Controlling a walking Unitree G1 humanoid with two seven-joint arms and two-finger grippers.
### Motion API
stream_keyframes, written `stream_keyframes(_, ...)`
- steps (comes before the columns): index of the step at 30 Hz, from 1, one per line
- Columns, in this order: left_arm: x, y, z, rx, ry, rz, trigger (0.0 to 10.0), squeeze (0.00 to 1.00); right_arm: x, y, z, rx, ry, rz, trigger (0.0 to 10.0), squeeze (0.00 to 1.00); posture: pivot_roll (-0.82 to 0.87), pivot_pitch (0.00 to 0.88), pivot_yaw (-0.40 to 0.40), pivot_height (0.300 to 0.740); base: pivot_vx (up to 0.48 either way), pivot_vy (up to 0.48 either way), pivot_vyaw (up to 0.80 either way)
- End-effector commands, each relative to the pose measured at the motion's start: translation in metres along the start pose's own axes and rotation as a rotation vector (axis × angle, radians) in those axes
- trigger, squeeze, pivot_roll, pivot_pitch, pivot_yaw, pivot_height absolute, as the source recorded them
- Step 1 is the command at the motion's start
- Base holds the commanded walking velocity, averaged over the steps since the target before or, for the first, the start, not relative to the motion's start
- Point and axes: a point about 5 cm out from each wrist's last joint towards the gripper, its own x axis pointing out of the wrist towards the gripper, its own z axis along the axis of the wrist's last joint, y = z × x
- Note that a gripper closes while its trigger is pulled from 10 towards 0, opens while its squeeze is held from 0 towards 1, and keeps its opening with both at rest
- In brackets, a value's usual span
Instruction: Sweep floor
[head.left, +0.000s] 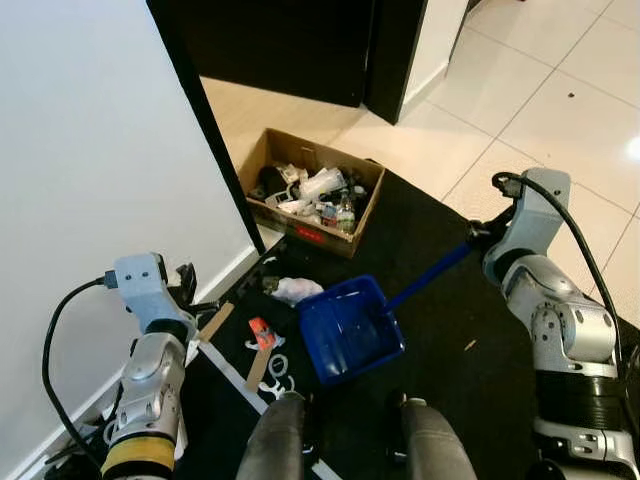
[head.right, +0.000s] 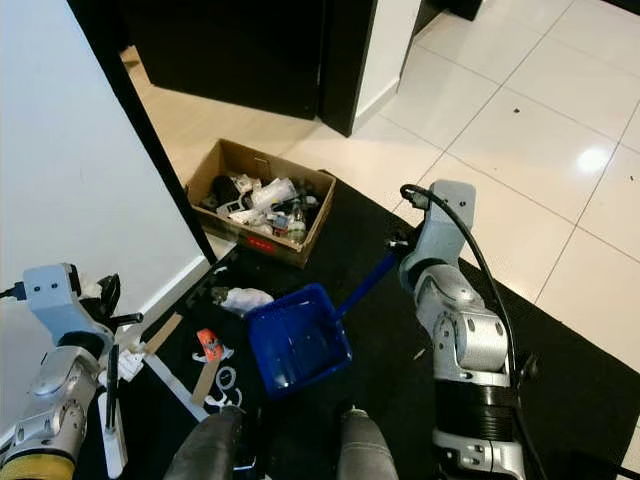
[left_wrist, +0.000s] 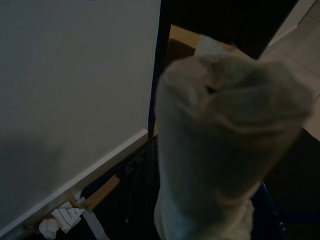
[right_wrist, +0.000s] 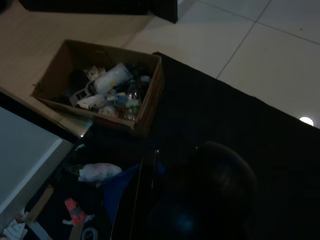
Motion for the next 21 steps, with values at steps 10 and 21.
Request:
stream_keyframes(10,-0.003,0.006,-0.004,0.02,0.013,0.021,10.0,0.0,-0.002,-0.007,-0.011,-0.001,0.051,-0.025,10.0,0.0,0.02,0.237,0.01,0.74,0.0,0.0,0.0)
stream_keyframes(21,-0.002,0.003,0.0,0.009,-0.032,-0.007,10.0,0.0,-0.004,-0.01,-0.025,0.017,0.105,-0.037,10.0,0.0,0.01,0.222,0.008,0.74,0.0,0.0,0.0)
